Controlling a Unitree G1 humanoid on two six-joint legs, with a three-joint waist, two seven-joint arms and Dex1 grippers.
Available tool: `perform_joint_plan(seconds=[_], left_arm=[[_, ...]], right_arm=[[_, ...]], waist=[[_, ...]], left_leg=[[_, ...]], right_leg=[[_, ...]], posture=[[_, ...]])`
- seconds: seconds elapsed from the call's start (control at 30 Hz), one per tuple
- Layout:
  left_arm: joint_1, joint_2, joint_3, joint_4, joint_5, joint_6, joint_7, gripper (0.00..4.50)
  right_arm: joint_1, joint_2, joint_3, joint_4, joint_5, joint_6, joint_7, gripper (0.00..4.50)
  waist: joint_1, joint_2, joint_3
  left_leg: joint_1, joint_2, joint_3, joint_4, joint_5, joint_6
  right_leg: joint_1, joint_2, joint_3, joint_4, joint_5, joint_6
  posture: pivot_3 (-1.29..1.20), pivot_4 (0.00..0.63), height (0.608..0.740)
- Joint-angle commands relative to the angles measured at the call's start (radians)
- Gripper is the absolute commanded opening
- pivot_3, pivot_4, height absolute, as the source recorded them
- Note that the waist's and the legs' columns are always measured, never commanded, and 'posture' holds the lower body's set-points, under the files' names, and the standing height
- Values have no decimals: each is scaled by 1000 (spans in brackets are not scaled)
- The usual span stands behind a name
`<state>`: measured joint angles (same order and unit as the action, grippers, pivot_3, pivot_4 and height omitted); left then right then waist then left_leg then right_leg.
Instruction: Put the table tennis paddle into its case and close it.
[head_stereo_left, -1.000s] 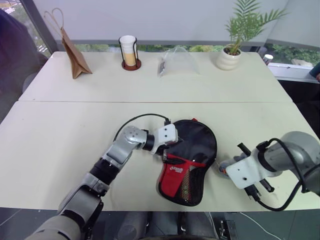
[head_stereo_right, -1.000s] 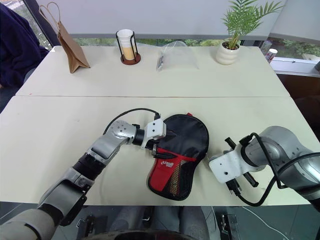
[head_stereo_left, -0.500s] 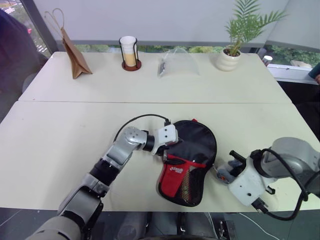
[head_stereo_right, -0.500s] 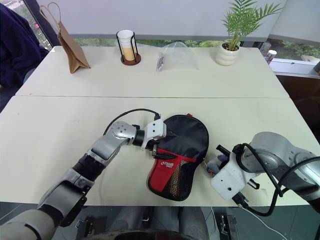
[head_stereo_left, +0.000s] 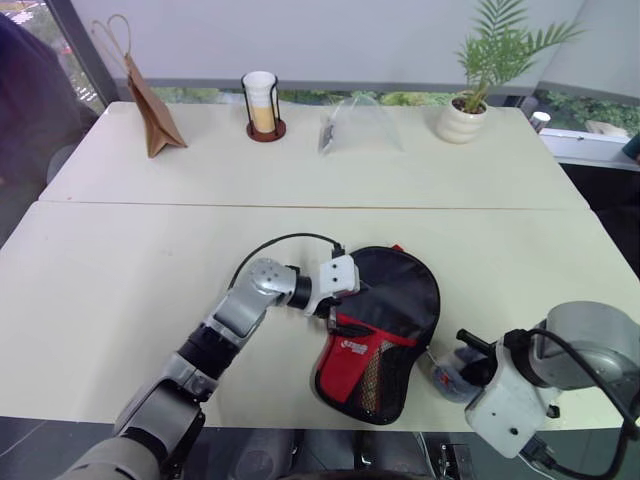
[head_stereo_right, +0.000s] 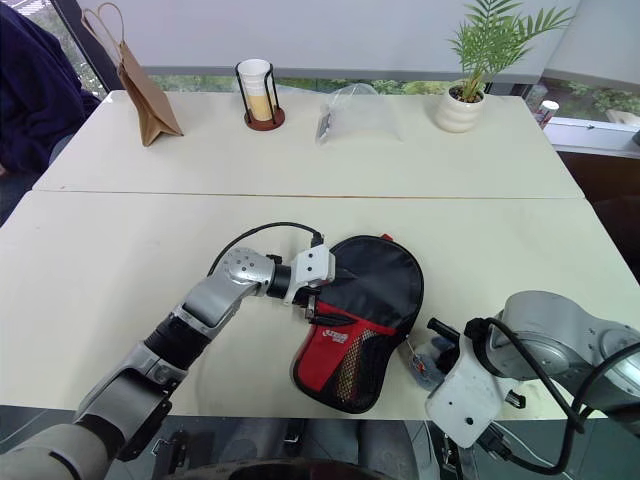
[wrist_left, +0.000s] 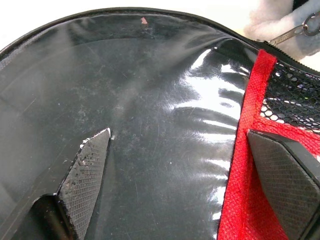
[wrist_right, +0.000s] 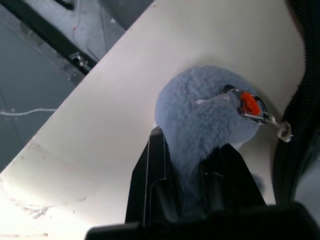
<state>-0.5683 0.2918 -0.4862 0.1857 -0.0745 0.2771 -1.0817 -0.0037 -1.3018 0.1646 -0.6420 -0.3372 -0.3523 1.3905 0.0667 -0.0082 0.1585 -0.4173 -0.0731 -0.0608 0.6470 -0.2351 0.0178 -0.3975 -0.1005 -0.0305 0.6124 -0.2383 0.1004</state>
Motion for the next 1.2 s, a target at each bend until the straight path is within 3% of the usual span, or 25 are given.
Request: perform_joint_plan(seconds=[0.03,0.13,0.4,0.73,0.9,1.03,1.2], left_arm=[[16,19,-17,82,57,57,35,4500],[12,22,-2,74,49,55,38,4500],[12,39,37,0,24,89,45,4500],[19,80,81,-125,-11,157,38,4500],[15,95,71,-100,18,130,49,4500],[9,78,53,-44,40,95,60,4500],[0,48,18,73,60,49,46,4500]], right_arm=[[-78,92,69,49,-30,-7,-41,310],[-232,195,110,176,-115,14,-71,310],[-453,399,227,431,-311,26,-155,310],[-686,454,278,660,-371,-41,-239,310],[-719,480,293,681,-364,-35,-231,310],[-701,480,285,635,-327,-2,-180,310],[-596,393,232,480,-212,82,-56,310]], waist=[[-4,-2,-1],[-28,-5,-1],[-76,-12,-5],[-82,-7,0],[-78,-7,0],[-78,-6,0],[-62,-5,0]], left_leg=[[2,0,0,0,0,0],[10,2,0,0,-1,-1],[12,3,0,0,0,-1],[19,3,0,-3,0,-1],[9,2,1,-2,2,1],[9,2,1,-2,2,1],[9,2,1,-2,2,1]], right_leg=[[1,0,0,0,0,0],[11,1,0,0,-3,4],[9,0,-1,1,-1,2],[7,0,-1,3,2,-3],[-7,1,0,6,7,-6],[-7,2,0,7,7,-6],[-7,2,0,6,7,-6]], posture=[[0,150,734],[0,150,734],[0,150,734],[0,150,734],[0,150,734],[0,150,734],[0,150,734]])
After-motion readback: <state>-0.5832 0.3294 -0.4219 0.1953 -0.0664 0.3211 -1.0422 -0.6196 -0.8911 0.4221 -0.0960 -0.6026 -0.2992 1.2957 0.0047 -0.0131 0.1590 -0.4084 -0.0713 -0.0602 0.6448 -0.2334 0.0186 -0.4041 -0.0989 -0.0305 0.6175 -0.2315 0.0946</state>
